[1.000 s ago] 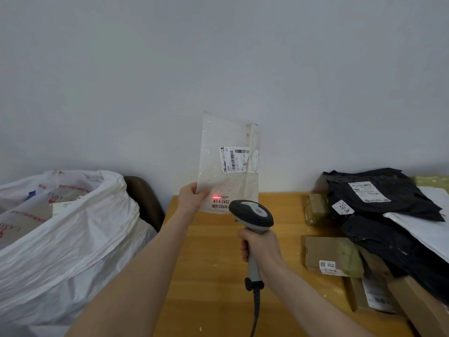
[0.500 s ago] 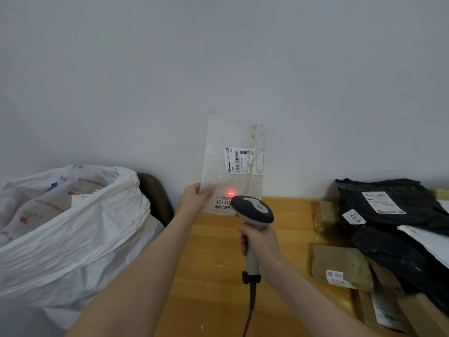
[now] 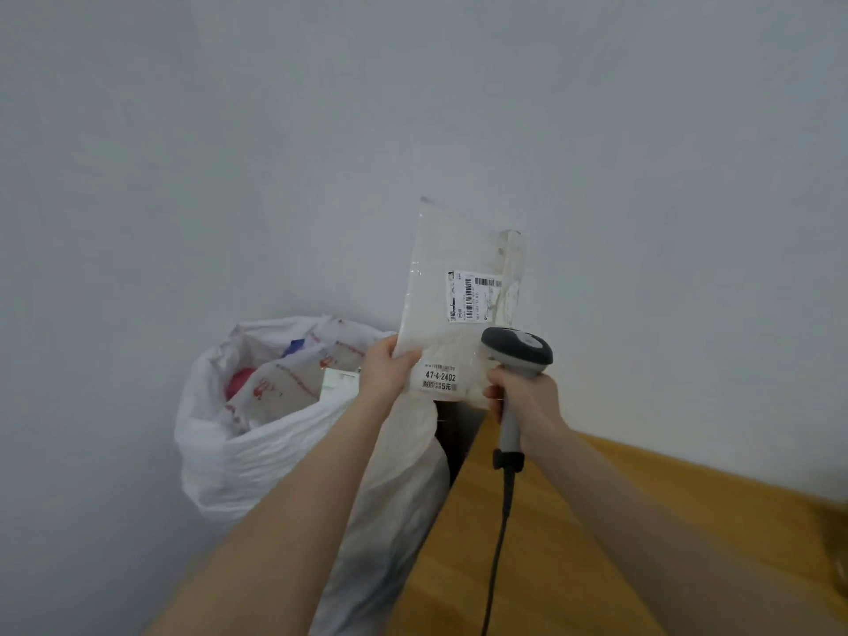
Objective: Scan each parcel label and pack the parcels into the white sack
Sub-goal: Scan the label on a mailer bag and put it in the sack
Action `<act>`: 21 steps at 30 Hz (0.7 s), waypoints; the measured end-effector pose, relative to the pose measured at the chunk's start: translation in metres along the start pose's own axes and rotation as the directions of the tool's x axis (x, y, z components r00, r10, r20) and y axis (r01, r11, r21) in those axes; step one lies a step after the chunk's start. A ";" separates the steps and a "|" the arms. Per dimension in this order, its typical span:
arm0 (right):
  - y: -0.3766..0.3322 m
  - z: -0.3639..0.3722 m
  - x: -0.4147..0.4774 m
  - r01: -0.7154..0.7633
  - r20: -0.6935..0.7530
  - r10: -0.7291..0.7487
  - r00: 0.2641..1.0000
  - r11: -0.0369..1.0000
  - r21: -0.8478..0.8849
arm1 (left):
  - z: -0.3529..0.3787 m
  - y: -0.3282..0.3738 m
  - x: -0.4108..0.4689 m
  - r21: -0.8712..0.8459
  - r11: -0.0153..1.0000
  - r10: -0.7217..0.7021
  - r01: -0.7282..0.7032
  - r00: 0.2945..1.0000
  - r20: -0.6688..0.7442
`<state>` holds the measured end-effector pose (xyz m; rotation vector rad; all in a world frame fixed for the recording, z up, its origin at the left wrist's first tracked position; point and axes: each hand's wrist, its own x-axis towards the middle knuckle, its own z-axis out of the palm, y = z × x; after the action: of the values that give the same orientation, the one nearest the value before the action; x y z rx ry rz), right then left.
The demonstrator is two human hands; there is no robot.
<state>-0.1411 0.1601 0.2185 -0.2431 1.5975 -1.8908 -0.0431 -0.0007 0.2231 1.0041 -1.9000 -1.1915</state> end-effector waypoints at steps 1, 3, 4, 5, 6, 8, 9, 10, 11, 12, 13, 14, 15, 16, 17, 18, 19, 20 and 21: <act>0.001 0.026 0.006 0.000 0.009 0.000 1.000 1.000 -0.001 | -0.021 -0.006 0.014 0.020 1.000 0.006 -0.006 1.000 -0.022; 0.007 0.077 0.017 -0.013 0.032 0.013 0.999 1.000 -0.002 | -0.066 -0.016 0.046 0.091 0.995 0.040 -0.034 0.997 -0.070; 0.011 0.102 0.023 -0.024 0.046 0.024 0.999 1.000 -0.001 | -0.090 -0.021 0.062 0.141 0.989 0.067 -0.053 0.993 -0.096; 0.014 0.120 0.026 -0.037 0.054 0.037 0.998 0.999 -0.005 | -0.110 -0.024 0.075 0.193 0.979 0.095 -0.071 0.989 -0.115; 0.018 0.137 0.030 -0.049 0.058 0.050 0.997 0.999 -0.010 | -0.131 -0.026 0.090 0.239 0.968 0.112 -0.080 0.986 -0.123; 0.026 0.169 0.038 -0.073 0.038 0.074 0.997 0.997 -0.025 | -0.171 -0.032 0.118 0.296 0.952 0.111 -0.070 0.986 -0.122; 0.029 0.180 0.041 -0.083 0.018 0.084 0.996 0.996 -0.032 | -0.188 -0.034 0.132 0.338 0.939 0.104 -0.058 0.987 -0.119; 0.033 0.188 0.044 -0.095 0.001 0.095 0.995 0.995 -0.038 | -0.203 -0.037 0.144 0.399 0.916 0.098 -0.046 0.989 -0.110; 0.036 0.194 0.048 -0.104 -0.013 0.103 0.995 0.994 -0.041 | -0.215 -0.038 0.156 0.464 0.885 0.085 -0.035 0.993 -0.088; 0.039 0.198 0.051 -0.110 -0.026 0.109 0.994 0.993 -0.045 | -0.225 -0.041 0.166 0.513 0.858 0.050 -0.018 0.998 -0.049; 0.041 0.201 0.053 -0.118 -0.043 0.116 0.992 0.992 -0.048 | -0.231 -0.044 0.173 0.542 0.840 -0.013 0.005 1.000 0.012; 0.044 0.203 0.056 -0.128 -0.063 0.125 0.990 0.990 -0.052 | -0.233 -0.049 0.178 0.564 0.825 -0.097 0.033 0.992 0.083; 0.046 0.205 0.058 -0.137 -0.081 0.132 0.988 0.989 -0.057 | -0.233 -0.055 0.181 0.608 0.792 -0.182 0.057 0.972 0.146; 0.049 0.207 0.060 -0.143 -0.098 0.137 0.986 0.988 -0.064 | -0.230 -0.064 0.181 0.682 0.730 -0.249 0.057 0.950 0.188; 0.051 0.208 0.061 -0.149 -0.113 0.141 0.984 0.986 -0.071 | -0.225 -0.073 0.179 0.761 0.647 -0.302 0.040 0.930 0.208; 0.054 0.207 0.063 -0.156 -0.126 0.147 0.981 0.985 -0.072 | -0.218 -0.082 0.176 0.822 0.569 -0.342 0.016 0.914 0.218; 0.057 0.206 0.064 -0.165 -0.138 0.155 0.978 0.984 -0.068 | -0.211 -0.092 0.171 0.860 0.511 -0.378 -0.005 0.897 0.229; 0.059 0.205 0.065 -0.173 -0.148 0.162 0.976 0.983 -0.063 | -0.203 -0.103 0.166 0.883 0.469 -0.410 -0.023 0.880 0.241; 0.061 0.204 0.065 -0.178 -0.155 0.168 0.974 0.982 -0.057 | -0.197 -0.112 0.163 0.899 0.436 -0.440 -0.041 0.862 0.253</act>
<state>-0.0638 -0.0470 0.1943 0.0093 1.7276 -1.7550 0.0727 -0.2536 0.2126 1.6373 -2.9978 -0.4410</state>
